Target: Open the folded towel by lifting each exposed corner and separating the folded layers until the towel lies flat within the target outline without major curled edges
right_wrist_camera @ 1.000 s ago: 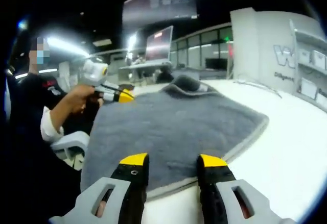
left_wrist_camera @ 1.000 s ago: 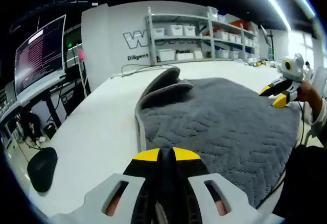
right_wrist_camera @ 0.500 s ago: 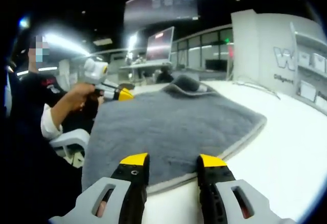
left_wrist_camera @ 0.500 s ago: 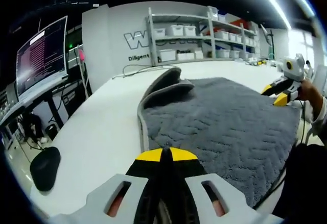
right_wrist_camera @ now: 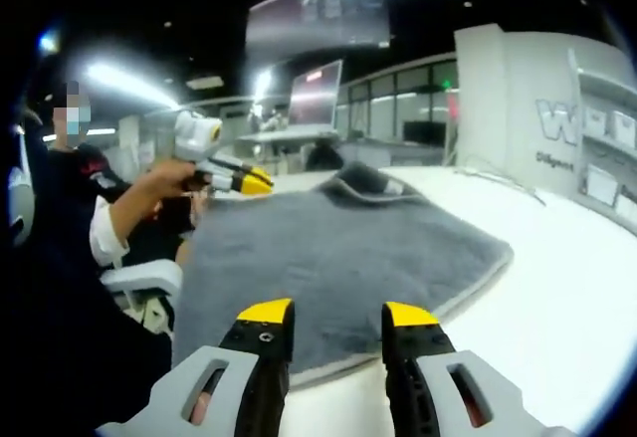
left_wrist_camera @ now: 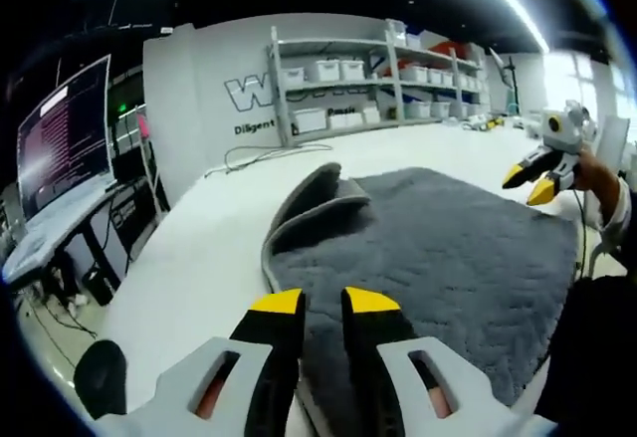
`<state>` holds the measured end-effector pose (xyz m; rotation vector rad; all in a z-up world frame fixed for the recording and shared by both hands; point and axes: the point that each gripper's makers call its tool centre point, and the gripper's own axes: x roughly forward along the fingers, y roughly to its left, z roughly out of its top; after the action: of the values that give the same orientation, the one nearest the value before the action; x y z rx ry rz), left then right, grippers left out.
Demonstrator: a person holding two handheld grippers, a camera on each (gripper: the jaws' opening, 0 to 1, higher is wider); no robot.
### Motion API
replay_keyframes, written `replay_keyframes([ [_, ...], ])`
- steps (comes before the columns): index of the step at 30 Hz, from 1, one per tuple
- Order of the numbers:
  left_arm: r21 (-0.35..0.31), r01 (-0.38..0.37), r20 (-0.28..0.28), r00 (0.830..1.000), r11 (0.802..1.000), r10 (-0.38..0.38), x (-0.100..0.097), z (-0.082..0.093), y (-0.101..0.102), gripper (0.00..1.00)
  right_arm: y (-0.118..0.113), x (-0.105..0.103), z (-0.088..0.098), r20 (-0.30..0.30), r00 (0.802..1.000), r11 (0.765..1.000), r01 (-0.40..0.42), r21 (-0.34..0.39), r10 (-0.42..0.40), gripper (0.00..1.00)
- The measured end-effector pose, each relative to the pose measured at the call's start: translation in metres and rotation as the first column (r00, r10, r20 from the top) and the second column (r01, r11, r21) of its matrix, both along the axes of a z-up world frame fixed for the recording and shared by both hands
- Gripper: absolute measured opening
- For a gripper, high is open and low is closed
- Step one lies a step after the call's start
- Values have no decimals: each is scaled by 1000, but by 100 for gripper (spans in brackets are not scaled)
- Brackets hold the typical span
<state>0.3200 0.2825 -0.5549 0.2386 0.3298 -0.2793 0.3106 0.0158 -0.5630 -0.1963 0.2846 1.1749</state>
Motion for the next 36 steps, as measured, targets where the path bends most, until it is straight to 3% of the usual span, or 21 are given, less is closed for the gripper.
replay_keyframes([
  [4,37,18,13,1000,999,-19,20,5,2,23,1,9,6,6,1000,1000,-6,17,6,33],
  [13,107,48,4,999,993,-49,43,11,7,30,2,21,1,61,997,998,-34,-44,37,37],
  [20,155,97,1,995,983,-99,55,17,3,34,12,6,-3,92,988,989,-117,-85,125,38],
  [29,203,168,-21,986,965,-167,74,17,-9,39,28,-11,-18,49,978,975,-198,-96,203,35],
  [36,228,213,-37,977,950,-210,94,11,-15,41,26,-10,-28,16,981,977,-191,-98,193,35],
])
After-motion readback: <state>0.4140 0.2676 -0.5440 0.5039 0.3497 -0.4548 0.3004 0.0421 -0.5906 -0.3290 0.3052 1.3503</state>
